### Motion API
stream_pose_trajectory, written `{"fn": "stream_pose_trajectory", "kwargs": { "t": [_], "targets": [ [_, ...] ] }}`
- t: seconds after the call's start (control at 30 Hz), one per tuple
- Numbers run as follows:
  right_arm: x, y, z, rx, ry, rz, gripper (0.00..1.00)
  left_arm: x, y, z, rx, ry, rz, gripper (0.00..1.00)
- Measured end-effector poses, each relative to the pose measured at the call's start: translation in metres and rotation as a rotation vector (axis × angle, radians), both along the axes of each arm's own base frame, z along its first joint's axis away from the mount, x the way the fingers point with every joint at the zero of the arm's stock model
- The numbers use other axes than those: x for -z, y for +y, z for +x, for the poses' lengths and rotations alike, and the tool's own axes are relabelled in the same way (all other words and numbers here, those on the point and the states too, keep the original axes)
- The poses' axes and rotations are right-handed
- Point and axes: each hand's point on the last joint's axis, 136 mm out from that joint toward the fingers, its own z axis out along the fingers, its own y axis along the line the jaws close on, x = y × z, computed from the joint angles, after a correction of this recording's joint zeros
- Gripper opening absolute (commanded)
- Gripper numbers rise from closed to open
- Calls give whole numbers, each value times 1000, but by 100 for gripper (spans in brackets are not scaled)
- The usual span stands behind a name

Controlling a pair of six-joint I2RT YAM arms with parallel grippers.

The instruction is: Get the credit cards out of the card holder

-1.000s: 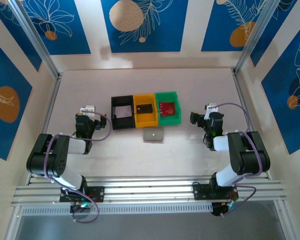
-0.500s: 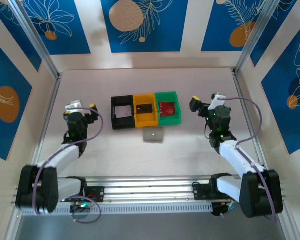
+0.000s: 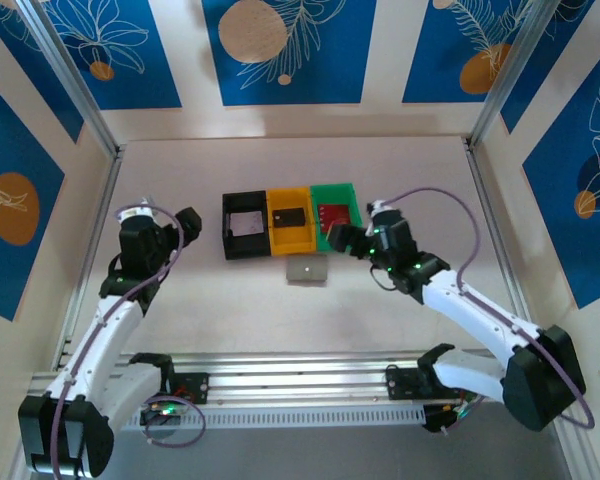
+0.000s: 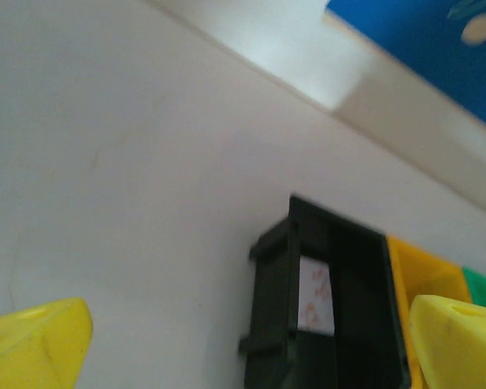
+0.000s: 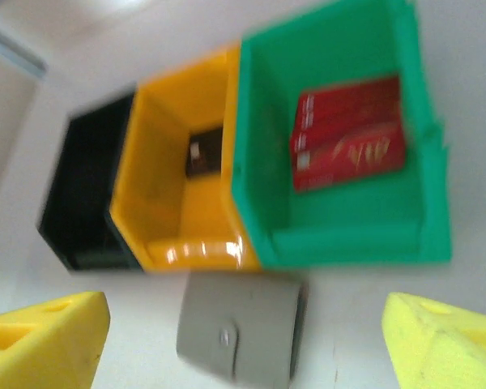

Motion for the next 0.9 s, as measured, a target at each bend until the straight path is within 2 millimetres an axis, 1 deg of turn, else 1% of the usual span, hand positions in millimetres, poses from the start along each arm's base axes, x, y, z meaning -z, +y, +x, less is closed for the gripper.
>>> {"fn": "stream_pose_trajectory", "kwargs": {
  "t": [0.07,0.13,0.27,0.33,0.4,0.5,0.57,0.6,0.67,0.8,0.9],
  "targets": [
    [22,15,-15,-38,75,-61,83,11,-5,-8,22,58,-1,100],
    [39,29,-25,-66,125,-129,82,21,-10,-17,44,114,3,100],
    [63,60,-41,-140,183,-239,77,31,-22,-34,90,166,18,100],
    [71,74,-42,-162,201,-296,76,36,-30,-43,118,180,35,100],
    [75,86,-40,-173,204,-337,75,40,-36,-49,137,191,53,100],
    [80,99,-37,-182,211,-377,69,48,-45,-57,169,189,63,100],
    [84,102,-34,-181,224,-398,64,53,-48,-62,182,183,56,100],
    [87,103,-32,-176,231,-407,61,56,-49,-64,185,180,54,100],
    [92,101,-30,-171,246,-422,58,57,-51,-65,190,174,50,100],
    [103,92,-28,-154,281,-446,56,53,-54,-63,182,139,30,100],
    [107,86,-24,-141,302,-443,55,50,-55,-64,175,109,1,100]
  ]
}}
